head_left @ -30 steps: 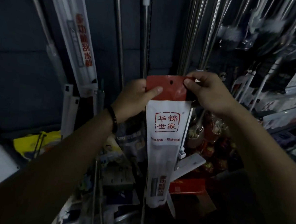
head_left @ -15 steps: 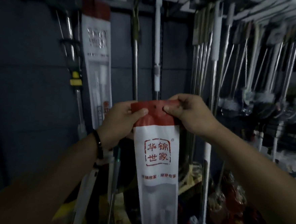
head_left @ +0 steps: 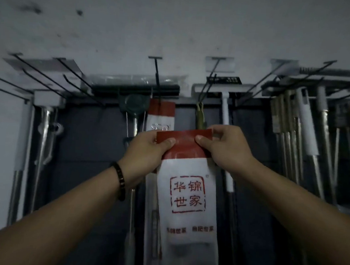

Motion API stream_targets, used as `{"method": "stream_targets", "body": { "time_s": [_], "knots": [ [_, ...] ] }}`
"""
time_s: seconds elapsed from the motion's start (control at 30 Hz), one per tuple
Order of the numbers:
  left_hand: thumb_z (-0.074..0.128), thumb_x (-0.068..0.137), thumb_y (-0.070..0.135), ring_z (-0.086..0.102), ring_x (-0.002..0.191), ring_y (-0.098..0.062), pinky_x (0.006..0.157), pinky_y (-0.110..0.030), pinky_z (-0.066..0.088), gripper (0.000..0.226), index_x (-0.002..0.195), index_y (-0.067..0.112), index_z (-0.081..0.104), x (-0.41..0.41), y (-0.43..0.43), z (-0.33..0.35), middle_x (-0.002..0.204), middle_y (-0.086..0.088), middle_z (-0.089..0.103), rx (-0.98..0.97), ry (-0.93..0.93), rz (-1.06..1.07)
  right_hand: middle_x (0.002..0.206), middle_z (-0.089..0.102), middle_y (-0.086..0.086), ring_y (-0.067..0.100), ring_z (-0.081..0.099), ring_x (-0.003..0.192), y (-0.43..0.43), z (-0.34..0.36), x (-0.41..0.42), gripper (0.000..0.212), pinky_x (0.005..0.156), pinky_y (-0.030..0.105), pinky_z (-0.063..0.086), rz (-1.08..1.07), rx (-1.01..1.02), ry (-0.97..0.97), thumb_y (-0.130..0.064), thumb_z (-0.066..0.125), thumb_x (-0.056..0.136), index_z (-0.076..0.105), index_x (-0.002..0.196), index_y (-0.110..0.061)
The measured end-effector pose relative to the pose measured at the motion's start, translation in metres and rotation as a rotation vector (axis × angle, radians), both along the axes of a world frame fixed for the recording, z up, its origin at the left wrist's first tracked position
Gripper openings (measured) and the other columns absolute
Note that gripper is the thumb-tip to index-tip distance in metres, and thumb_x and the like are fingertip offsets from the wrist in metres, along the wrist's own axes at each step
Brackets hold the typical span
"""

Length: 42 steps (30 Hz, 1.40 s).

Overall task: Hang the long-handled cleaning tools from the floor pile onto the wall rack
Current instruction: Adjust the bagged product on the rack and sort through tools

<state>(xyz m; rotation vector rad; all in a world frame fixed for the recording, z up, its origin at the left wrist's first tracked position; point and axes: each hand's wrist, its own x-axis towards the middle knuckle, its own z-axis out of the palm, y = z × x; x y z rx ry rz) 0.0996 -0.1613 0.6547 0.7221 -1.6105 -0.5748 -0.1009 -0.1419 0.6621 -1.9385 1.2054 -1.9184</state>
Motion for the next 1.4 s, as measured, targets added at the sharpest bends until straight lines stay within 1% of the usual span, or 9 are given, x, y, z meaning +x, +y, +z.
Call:
{"method": "stream_targets", "body": {
  "time_s": [0.23,0.4,0.6,0.8,1.07,1.2,1.27,1.33,1.4],
  "knots": [
    [0.075,0.094,0.032,0.08,0.084,-0.021,0.084,-0.045,0.065,0.019,0.106,0.018,0.078,0.024,-0.034,0.11,0.096,-0.002,0.082,-0.18,0.142,0.169,0.094,0.078,-0.003,0.012,0.076,0.082,-0.051,0.123,0.044,0.013,0.077,0.032,0.066,0.007,-0.191,-0.033,-0.028,0.082,0.09,0.076,0.101,-0.021],
    [0.071,0.096,0.037,0.079,0.072,-0.02,0.062,-0.034,0.064,0.023,0.11,0.017,0.07,0.029,-0.045,0.149,0.093,-0.005,0.08,-0.162,0.23,0.225,0.098,0.075,-0.002,0.017,0.074,0.085,-0.076,0.169,0.07,0.019,0.075,0.033,0.063,0.012,-0.228,-0.054,-0.03,0.08,0.091,0.074,0.107,-0.022],
    [0.075,0.092,0.032,0.078,0.077,-0.024,0.073,-0.04,0.066,0.013,0.091,0.02,0.073,0.034,-0.065,0.166,0.09,-0.005,0.08,-0.205,0.216,0.346,0.079,0.068,-0.007,0.012,0.069,0.077,-0.105,0.184,0.079,0.021,0.069,0.028,0.06,-0.064,-0.224,-0.037,-0.021,0.079,0.091,0.066,0.075,-0.026],
    [0.075,0.092,0.031,0.077,0.082,-0.027,0.075,-0.041,0.066,0.015,0.085,0.018,0.072,0.034,-0.095,0.175,0.088,-0.006,0.078,-0.201,0.117,0.455,0.083,0.072,0.001,0.017,0.069,0.075,-0.132,0.187,0.083,0.006,0.072,0.035,0.065,-0.155,-0.172,-0.008,-0.021,0.078,0.089,0.074,0.086,-0.016],
    [0.08,0.088,0.039,0.076,0.086,-0.026,0.084,-0.045,0.065,0.019,0.083,0.022,0.074,0.029,-0.143,0.164,0.095,-0.007,0.079,-0.071,0.113,0.378,0.091,0.075,0.004,0.023,0.073,0.083,-0.172,0.165,0.077,0.028,0.081,0.041,0.065,-0.047,-0.056,-0.061,-0.04,0.081,0.086,0.074,0.095,-0.014],
    [0.079,0.09,0.031,0.075,0.087,-0.029,0.081,-0.049,0.065,0.022,0.101,0.013,0.073,0.033,-0.151,0.157,0.097,-0.008,0.077,-0.061,0.107,0.401,0.091,0.076,0.006,0.025,0.076,0.084,-0.172,0.161,0.068,0.027,0.077,0.043,0.066,-0.029,-0.059,-0.023,-0.037,0.08,0.088,0.072,0.094,-0.013],
    [0.08,0.086,0.034,0.071,0.098,-0.028,0.086,-0.048,0.063,0.045,0.118,0.011,0.059,0.036,-0.149,0.147,0.111,-0.007,0.069,-0.071,0.072,0.485,0.091,0.076,0.006,0.024,0.075,0.085,-0.167,0.153,0.059,0.026,0.078,0.044,0.065,-0.068,-0.086,0.018,-0.037,0.078,0.09,0.071,0.095,-0.012],
    [0.079,0.087,0.036,0.062,0.107,-0.024,0.088,-0.039,0.058,0.064,0.133,0.009,0.044,0.035,-0.139,0.129,0.123,-0.006,0.058,-0.089,0.013,0.559,0.09,0.069,0.0,0.016,0.068,0.082,-0.158,0.136,0.049,0.029,0.077,0.039,0.061,-0.129,-0.134,0.038,-0.04,0.077,0.09,0.067,0.099,-0.014],
    [0.075,0.089,0.031,0.06,0.102,-0.021,0.078,-0.032,0.053,0.059,0.132,0.009,0.043,0.031,-0.128,0.11,0.123,-0.006,0.057,-0.158,-0.056,0.605,0.092,0.062,-0.008,0.006,0.059,0.082,-0.147,0.116,0.04,0.034,0.075,0.033,0.056,-0.137,-0.161,0.03,-0.041,0.079,0.087,0.061,0.104,-0.019]
  ]
}}
